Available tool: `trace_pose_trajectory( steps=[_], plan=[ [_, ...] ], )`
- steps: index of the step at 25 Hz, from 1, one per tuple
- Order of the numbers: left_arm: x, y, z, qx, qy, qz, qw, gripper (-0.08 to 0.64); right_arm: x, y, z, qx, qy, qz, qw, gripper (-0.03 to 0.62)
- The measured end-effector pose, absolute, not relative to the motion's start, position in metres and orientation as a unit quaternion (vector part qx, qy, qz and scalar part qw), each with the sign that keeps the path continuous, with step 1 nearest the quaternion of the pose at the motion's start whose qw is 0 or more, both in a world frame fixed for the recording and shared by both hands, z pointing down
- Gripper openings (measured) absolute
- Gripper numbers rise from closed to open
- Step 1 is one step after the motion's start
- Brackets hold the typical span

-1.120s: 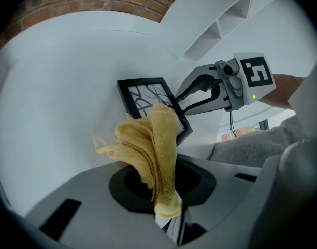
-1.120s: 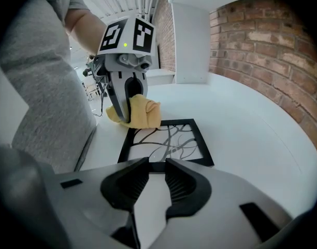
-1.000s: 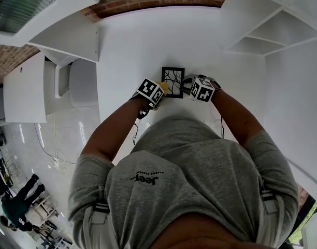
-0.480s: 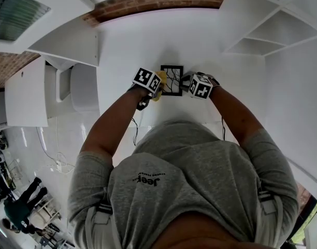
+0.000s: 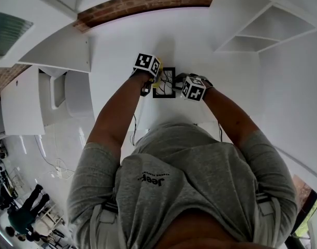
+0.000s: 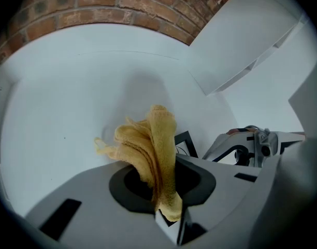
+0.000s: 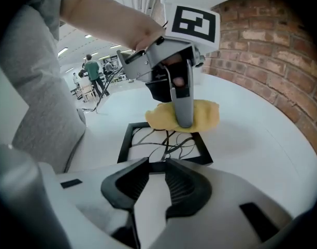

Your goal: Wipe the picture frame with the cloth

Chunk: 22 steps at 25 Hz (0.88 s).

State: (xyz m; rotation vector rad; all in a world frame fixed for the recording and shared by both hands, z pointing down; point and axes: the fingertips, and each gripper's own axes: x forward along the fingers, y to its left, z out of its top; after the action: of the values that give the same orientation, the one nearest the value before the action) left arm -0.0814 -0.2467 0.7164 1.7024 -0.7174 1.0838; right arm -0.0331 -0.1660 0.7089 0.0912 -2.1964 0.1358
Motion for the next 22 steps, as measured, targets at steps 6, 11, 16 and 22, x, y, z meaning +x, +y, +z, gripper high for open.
trace_pose_trajectory(
  steps=[6, 11, 16, 22],
  plan=[
    [-0.078, -0.242, 0.720, 0.691, -0.289, 0.462, 0.476, 0.086, -0.033, -0.167, 0.709, 0.042, -0.891, 0.059, 0.447, 0.106],
    [-0.075, -0.218, 0.721, 0.690, -0.272, 0.490, 0.458, 0.086, -0.032, -0.166, 0.710, 0.043, -0.891, 0.060, 0.448, 0.106],
    [-0.074, -0.187, 0.720, 0.689, -0.256, 0.502, 0.455, 0.086, -0.031, -0.167, 0.709, 0.047, -0.890, 0.060, 0.449, 0.104],
    [-0.076, -0.151, 0.721, 0.688, -0.242, 0.505, 0.463, 0.086, -0.032, -0.166, 0.710, 0.045, -0.889, 0.059, 0.452, 0.104]
  ],
)
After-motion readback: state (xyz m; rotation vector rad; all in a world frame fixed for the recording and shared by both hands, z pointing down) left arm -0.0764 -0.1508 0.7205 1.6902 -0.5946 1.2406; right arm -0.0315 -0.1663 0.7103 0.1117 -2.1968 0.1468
